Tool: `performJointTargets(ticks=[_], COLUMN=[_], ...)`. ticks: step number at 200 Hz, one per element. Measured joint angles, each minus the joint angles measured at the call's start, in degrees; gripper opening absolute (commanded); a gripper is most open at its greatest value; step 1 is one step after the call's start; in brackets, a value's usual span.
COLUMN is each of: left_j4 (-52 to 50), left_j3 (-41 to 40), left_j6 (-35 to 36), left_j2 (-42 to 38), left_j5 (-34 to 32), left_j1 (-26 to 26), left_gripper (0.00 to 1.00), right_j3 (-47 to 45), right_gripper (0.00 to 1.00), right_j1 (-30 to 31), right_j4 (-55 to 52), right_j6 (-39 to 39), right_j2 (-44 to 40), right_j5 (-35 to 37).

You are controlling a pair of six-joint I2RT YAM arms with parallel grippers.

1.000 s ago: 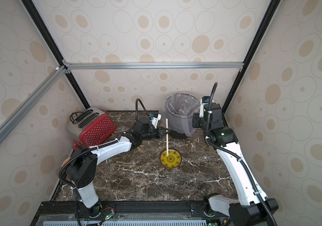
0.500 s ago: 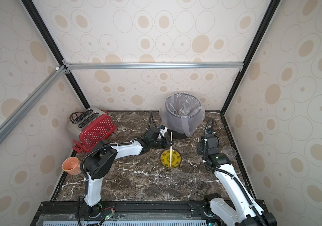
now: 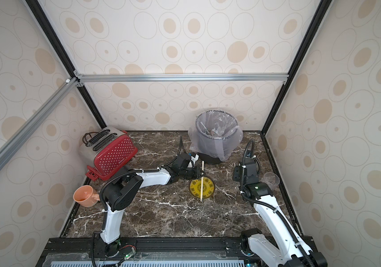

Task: Remove the packaging of disposable chopsticks
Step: Place the disposable chopsticks on the plate.

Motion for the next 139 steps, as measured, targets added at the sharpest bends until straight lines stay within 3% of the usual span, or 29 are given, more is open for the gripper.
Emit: performJointTargets(ticks=[35, 139], left_j4=[-2.03, -7.74], left_j3=[0.26, 1.14], left_j6=[0.42, 2.54], left_j2=[0.70, 0.76], left_j5=[-0.17, -1.81], left_j1=[-0.09, -0.13], left_gripper=[0.20, 0.18], right_j3=[0.00, -1.01], right_gripper=[0.48, 0.48], right_j1=[0.00, 0.00], right_j4=[0.52, 2.25], right_j6=[0.00, 0.39], right_j2=[0.15, 0.52], right_j5=[-0.35, -0.90])
